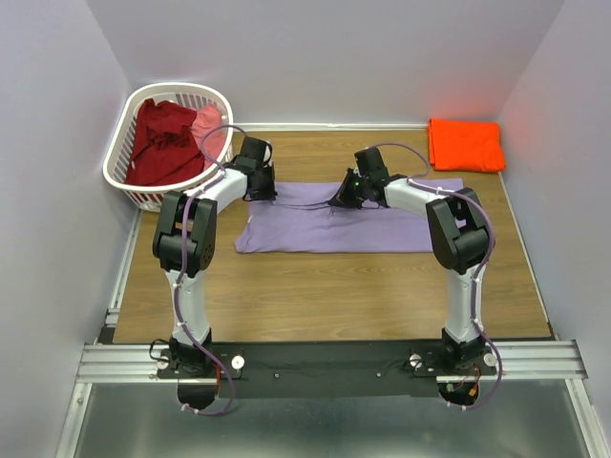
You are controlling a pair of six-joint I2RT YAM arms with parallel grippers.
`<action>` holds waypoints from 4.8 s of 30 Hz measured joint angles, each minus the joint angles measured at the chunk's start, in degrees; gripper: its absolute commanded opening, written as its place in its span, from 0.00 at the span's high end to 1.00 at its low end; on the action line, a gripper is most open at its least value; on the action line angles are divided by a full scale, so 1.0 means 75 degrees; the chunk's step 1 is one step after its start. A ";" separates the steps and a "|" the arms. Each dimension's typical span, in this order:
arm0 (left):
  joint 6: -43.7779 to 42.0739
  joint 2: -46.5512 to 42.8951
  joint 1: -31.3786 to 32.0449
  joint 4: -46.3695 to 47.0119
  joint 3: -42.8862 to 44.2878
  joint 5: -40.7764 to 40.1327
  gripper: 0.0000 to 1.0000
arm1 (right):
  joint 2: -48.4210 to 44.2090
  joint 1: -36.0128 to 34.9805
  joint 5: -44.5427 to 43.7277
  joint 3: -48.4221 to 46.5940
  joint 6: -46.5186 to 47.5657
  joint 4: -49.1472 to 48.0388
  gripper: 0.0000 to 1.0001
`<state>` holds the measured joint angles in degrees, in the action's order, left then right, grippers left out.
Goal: Fold and stack the t-shirts
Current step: Fold the tshirt
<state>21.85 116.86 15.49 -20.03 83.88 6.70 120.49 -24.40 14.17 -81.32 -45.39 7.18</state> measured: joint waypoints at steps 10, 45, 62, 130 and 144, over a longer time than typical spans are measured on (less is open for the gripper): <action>-0.0032 -0.0029 -0.0035 -0.0396 0.0376 0.0003 1.00 | -0.0361 0.0000 -0.0128 0.0102 0.0280 0.0178 0.99; -0.0093 -0.0965 -0.0172 -0.0676 -0.0618 0.0052 1.00 | -0.0860 -0.0338 -0.0017 0.0376 0.1008 0.0452 0.99; 0.0096 -0.0965 -0.0335 -0.0522 -0.0356 0.0044 1.00 | 0.0154 -0.0338 -0.0423 -0.1253 0.1999 0.0425 0.99; 0.0152 -0.0172 0.0152 -0.0291 -0.0396 -0.0335 0.73 | 0.0437 -0.0332 0.1711 -0.0484 0.1766 0.0542 0.72; 0.0099 -0.1163 0.0321 -0.0836 -0.0411 -0.1023 0.28 | -0.2136 0.0160 -0.0070 0.1102 0.2655 0.1192 0.43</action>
<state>22.59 108.14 17.89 -26.30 80.79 -0.97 104.47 -23.20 13.65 -73.06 -25.47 16.12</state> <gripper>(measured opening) 0.691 0.551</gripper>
